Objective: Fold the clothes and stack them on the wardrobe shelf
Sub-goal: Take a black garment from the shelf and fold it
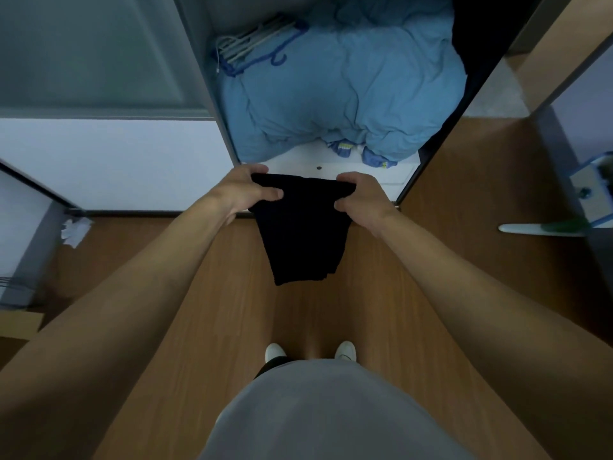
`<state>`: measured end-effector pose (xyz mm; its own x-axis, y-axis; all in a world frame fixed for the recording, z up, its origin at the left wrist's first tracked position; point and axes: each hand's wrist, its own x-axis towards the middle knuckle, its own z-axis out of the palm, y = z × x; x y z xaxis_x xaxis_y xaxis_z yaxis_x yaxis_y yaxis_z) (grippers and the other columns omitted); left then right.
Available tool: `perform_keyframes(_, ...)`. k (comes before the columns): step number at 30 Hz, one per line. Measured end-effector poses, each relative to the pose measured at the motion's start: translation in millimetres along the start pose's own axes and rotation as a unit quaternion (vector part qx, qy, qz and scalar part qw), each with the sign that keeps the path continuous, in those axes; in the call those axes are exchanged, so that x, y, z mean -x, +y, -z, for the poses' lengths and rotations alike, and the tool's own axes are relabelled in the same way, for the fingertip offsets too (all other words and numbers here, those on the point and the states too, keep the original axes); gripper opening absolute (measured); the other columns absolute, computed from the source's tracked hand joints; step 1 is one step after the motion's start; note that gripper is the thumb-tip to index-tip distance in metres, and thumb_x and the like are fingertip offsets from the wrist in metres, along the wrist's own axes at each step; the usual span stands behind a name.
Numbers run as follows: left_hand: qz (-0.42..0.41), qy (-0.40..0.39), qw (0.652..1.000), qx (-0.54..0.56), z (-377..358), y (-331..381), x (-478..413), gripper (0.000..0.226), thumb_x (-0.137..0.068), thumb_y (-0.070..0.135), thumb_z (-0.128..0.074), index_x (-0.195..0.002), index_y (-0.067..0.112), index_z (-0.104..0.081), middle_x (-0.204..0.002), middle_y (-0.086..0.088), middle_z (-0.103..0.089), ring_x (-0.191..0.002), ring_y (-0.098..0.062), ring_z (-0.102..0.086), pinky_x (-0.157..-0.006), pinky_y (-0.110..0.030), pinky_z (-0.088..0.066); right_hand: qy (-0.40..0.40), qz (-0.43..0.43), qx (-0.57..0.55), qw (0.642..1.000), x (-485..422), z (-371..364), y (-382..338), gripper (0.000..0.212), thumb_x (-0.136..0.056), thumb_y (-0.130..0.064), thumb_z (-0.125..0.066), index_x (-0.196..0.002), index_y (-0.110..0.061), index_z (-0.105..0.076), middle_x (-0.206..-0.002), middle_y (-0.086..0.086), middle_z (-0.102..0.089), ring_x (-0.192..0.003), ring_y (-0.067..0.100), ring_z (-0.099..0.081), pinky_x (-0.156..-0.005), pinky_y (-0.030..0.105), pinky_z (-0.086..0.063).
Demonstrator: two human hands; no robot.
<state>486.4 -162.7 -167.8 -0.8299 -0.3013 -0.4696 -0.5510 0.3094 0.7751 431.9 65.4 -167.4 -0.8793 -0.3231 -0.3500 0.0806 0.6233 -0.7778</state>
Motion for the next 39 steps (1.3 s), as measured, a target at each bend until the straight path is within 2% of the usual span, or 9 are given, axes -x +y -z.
perform_keyframes(4,-0.031,-0.015,0.986,-0.165,-6,-2,1,0.082,-0.078,0.017,-0.084,-0.149,0.015,-0.042,-0.149,-0.004,-0.046,-0.134,-0.021,-0.045,-0.102,-0.019,-0.032,0.046,0.040,0.142,0.988,1,-3,4,0.050,-0.086,0.007,-0.055,-0.134,-0.007,-0.058,-0.138,0.013,-0.056,-0.129,0.025,-0.050,-0.109,0.027,-0.037)
perform_keyframes(12,-0.101,0.076,0.963,-0.238,-8,-1,3,0.033,-0.081,0.020,-0.081,-0.111,0.015,-0.069,-0.117,-0.007,-0.066,-0.109,-0.026,-0.061,-0.092,-0.033,-0.049,0.132,0.112,0.234,0.957,-2,12,7,0.023,-0.095,-0.013,-0.063,-0.116,-0.016,-0.072,-0.122,0.012,-0.052,-0.116,0.026,-0.051,-0.099,0.040,-0.046)
perform_keyframes(15,-0.178,0.113,0.962,-0.173,-7,-1,6,0.024,-0.078,0.017,-0.080,-0.096,0.023,-0.065,-0.105,-0.002,-0.057,-0.104,-0.020,-0.057,-0.081,-0.025,-0.041,0.131,0.161,0.137,0.968,-1,22,5,0.020,-0.094,-0.006,-0.062,-0.111,-0.008,-0.072,-0.123,0.009,-0.052,-0.116,0.017,-0.051,-0.101,0.021,-0.039)
perform_keyframes(18,-0.220,0.128,0.967,-0.004,-12,-6,12,0.045,-0.078,0.017,-0.083,-0.113,0.025,-0.056,-0.122,-0.002,-0.049,-0.113,-0.011,-0.050,-0.098,-0.020,-0.042,0.118,0.176,0.030,0.977,3,32,-3,0.020,-0.097,-0.004,-0.058,-0.113,-0.005,-0.070,-0.114,0.008,-0.065,-0.109,0.015,-0.058,-0.098,0.017,-0.042)
perform_keyframes(22,-0.155,0.008,0.977,0.145,-22,-18,11,0.084,-0.073,0.024,-0.089,-0.136,0.034,-0.035,-0.126,0.018,-0.052,-0.108,0.016,-0.053,-0.088,-0.002,-0.043,0.067,0.164,-0.081,0.981,9,41,-17,0.019,-0.099,-0.005,-0.055,-0.111,-0.010,-0.069,-0.097,-0.003,-0.070,-0.090,0.002,-0.064,-0.083,0.013,-0.046)
perform_keyframes(25,-0.109,-0.054,0.975,0.186,-24,-21,3,0.092,-0.069,0.031,-0.091,-0.145,0.030,-0.039,-0.134,0.012,-0.059,-0.118,-0.001,-0.059,-0.102,-0.020,-0.047,0.014,0.165,-0.145,0.976,14,46,-24,0.019,-0.100,-0.003,-0.053,-0.110,-0.009,-0.068,-0.095,-0.006,-0.070,-0.087,-0.002,-0.066,-0.084,0.013,-0.048)
perform_keyframes(28,-0.128,-0.112,0.969,0.178,-21,-14,-8,0.088,-0.066,0.032,-0.092,-0.142,0.021,-0.049,-0.129,0.006,-0.067,-0.117,-0.009,-0.064,-0.108,-0.031,-0.047,-0.010,0.149,-0.218,0.964,17,54,-29,0.023,-0.099,0.001,-0.050,-0.114,-0.002,-0.067,-0.104,0.006,-0.071,-0.098,0.015,-0.067,-0.093,0.025,-0.052)
perform_keyframes(32,-0.129,-0.125,0.964,0.197,-25,-8,-15,0.103,-0.066,0.025,-0.092,-0.151,0.022,-0.034,-0.140,0.001,-0.057,-0.129,-0.015,-0.055,-0.114,-0.036,-0.041,-0.031,0.122,-0.301,0.945,23,67,-39,0.034,-0.091,0.009,-0.040,-0.088,-0.008,-0.070,-0.078,-0.001,-0.069,-0.076,0.012,-0.064,-0.069,0.021,-0.048)
perform_keyframes(39,-0.125,-0.166,0.974,0.095,-47,-15,-14,0.091,-0.065,0.031,-0.091,-0.143,0.032,-0.044,-0.122,0.024,-0.060,-0.106,0.017,-0.058,-0.077,0.000,-0.045,-0.030,0.091,-0.388,0.917,26,69,-45,0.030,-0.079,0.008,-0.031,-0.069,-0.004,-0.057,-0.060,0.002,-0.058,-0.057,0.012,-0.057,-0.053,0.020,-0.045)
